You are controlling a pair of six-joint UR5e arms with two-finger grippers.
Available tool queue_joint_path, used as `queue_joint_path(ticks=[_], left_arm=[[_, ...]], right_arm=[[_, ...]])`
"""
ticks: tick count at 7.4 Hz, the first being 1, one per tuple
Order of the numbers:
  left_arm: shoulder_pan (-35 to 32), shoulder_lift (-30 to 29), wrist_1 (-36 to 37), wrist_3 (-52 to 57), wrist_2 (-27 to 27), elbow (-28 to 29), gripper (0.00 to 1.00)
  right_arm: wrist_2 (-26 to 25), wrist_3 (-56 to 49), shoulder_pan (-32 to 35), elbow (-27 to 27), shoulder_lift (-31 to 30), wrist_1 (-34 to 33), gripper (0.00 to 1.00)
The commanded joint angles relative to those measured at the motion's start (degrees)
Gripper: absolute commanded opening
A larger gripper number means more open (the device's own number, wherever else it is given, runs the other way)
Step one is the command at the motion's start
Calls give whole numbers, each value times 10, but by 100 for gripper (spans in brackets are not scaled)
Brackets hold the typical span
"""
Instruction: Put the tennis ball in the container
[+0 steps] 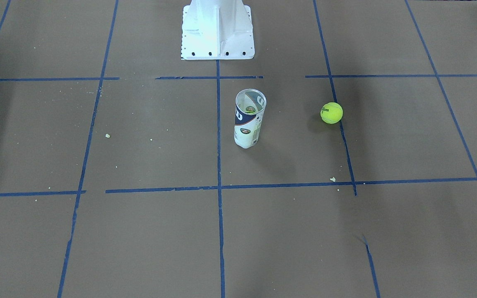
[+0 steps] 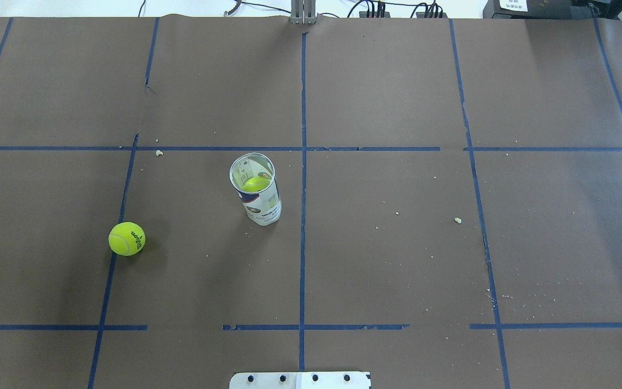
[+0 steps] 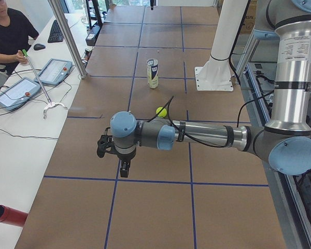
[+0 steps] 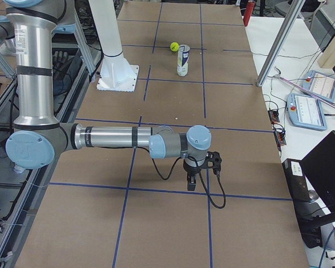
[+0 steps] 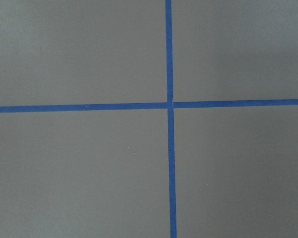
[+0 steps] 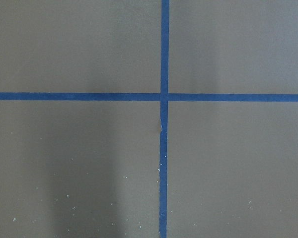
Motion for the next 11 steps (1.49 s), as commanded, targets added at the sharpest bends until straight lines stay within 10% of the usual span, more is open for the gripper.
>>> queue_joint_path(ticks=[1,5,11], left_arm=[[85,-39,0,-151,45,-54,100],[272,-93,0,-385,112,-142,100],[424,-95,-118,-532,162,-101,100]], right_arm=[[0,0,0,0,0,0,100],[0,0,0,0,0,0,100],[0,0,0,0,0,0,100]])
